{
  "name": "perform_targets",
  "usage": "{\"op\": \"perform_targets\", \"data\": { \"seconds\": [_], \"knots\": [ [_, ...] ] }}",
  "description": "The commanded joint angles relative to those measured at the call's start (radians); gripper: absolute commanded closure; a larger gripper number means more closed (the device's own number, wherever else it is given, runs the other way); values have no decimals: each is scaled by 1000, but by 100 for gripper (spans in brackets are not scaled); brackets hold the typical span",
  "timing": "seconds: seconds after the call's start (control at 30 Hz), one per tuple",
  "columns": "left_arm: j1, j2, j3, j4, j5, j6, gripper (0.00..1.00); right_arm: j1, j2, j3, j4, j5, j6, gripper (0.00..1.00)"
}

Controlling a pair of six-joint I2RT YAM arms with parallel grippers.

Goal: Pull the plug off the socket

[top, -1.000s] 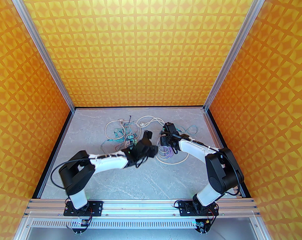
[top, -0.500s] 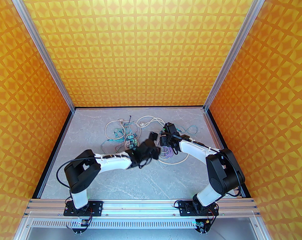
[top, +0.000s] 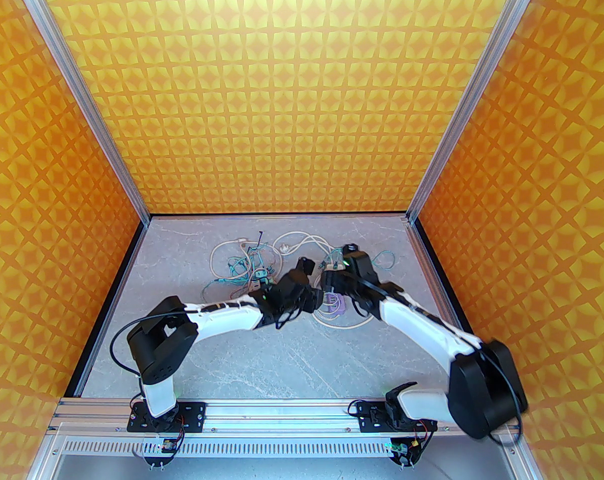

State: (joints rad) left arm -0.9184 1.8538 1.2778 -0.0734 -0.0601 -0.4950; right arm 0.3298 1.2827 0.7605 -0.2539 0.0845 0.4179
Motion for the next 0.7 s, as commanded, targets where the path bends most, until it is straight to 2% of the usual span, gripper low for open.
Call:
{"op": "perform_targets", "data": {
  "seconds": [0.0,0.07,0.17,0.33,0.47,0.53,0.67],
  "knots": [
    [15,38,202,-223,-12,46,48,-11,-70,-119,37,-42,134,20],
    [14,97,330,-340,-15,-1,47,-34,-124,-183,41,-8,194,25],
    [2,169,459,-456,-32,-62,44,-65,-212,-259,19,70,251,25],
    [-56,223,563,-520,-88,-120,36,-113,-325,-308,-76,202,277,27],
    [-81,305,662,-572,-120,-182,33,-130,-409,-343,-77,220,275,26],
    [-88,357,737,-612,-127,-201,32,-131,-423,-350,-78,218,271,20],
    [-96,480,905,-720,-201,-238,31,-132,-439,-368,-66,205,255,21]
  ]
}}
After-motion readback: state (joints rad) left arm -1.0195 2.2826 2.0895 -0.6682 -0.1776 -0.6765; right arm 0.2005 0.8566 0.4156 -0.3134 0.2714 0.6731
